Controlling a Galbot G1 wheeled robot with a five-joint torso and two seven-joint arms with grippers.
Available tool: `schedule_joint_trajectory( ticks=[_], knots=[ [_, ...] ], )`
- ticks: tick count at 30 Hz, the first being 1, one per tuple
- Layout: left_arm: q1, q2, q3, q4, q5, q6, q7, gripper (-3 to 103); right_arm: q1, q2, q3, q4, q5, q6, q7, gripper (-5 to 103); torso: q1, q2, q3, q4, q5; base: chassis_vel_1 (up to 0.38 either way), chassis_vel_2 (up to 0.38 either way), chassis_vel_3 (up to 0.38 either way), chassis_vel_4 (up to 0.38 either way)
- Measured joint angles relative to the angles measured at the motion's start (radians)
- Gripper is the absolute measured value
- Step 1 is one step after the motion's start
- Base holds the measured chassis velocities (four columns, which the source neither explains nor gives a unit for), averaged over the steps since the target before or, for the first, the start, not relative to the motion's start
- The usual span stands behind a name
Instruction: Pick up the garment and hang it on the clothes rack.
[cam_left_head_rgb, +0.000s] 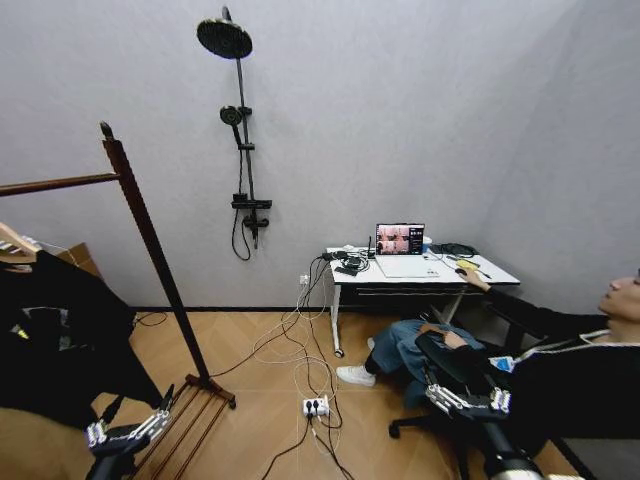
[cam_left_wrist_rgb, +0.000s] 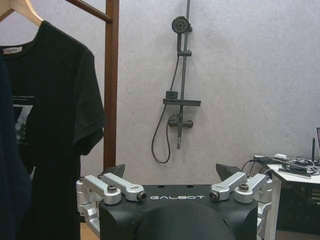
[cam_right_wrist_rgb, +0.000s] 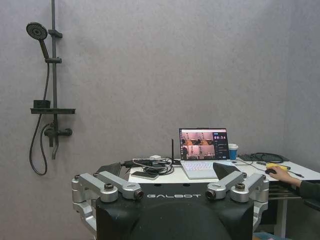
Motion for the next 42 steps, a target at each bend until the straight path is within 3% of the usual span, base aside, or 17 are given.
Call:
schedule_joint_trajectory(
  ticks=[14,42],
  knots=[
    [0.0,0.0,0.0,0.0,0.0,0.0,0.0,100,0.0,0.0,0.0,0.0,0.0,0.0,0.0,100,-0.001,0.0,0.0,-0.0003,0.0003,0.219,-0.221,-0.216,0.218],
    [0.0,0.0,0.0,0.0,0.0,0.0,0.0,100,0.0,0.0,0.0,0.0,0.0,0.0,0.0,100,0.0,0.0,0.0,-0.0003,-0.0005,0.351,-0.352,-0.351,0.348]
  ],
)
